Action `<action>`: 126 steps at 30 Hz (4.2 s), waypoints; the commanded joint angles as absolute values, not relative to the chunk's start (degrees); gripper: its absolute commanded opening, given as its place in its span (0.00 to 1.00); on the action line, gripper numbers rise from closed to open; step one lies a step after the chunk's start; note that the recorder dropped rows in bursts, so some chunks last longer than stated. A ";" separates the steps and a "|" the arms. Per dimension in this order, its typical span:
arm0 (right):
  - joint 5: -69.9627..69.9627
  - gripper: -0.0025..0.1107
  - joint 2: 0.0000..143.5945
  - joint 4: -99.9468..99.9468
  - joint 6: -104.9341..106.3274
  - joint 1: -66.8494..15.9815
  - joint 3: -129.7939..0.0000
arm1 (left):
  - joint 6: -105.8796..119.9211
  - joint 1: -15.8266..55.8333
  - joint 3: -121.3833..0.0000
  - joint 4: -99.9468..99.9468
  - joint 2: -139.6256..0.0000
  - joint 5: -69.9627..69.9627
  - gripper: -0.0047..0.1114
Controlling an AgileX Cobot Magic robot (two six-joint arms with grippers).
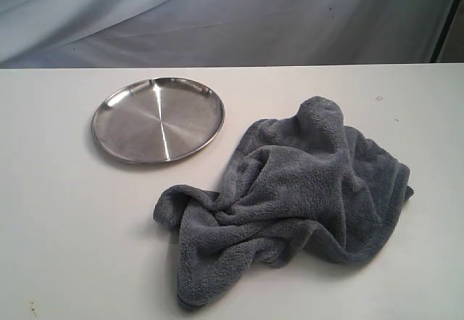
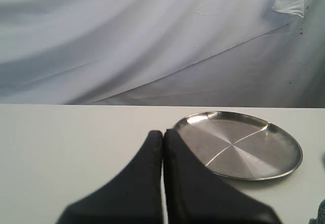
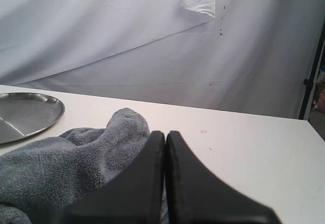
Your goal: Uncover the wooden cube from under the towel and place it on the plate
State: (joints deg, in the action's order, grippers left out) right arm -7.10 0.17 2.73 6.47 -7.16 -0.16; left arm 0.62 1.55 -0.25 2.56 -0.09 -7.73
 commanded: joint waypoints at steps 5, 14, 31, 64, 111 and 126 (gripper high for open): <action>-6.74 0.02 0.00 2.15 6.59 -6.76 0.00 | 0.50 1.60 0.00 2.52 0.00 -7.61 0.05; -6.74 0.02 0.00 2.15 6.59 -6.76 0.00 | 0.50 1.60 0.00 2.52 0.00 -7.61 0.05; -6.74 0.02 0.00 2.15 6.59 -6.76 0.00 | 0.49 1.60 0.00 2.52 0.00 -7.61 0.05; 3.02 0.02 0.00 1.26 8.30 -6.76 0.00 | 0.49 1.60 0.00 2.52 0.00 -7.61 0.05; -25.78 0.02 31.77 8.12 8.11 -6.87 -34.28 | 0.46 1.60 0.00 2.52 0.00 -7.61 0.05; -50.27 0.02 82.25 11.38 14.59 -22.21 -60.84 | 0.45 1.60 0.00 2.52 0.00 -7.61 0.05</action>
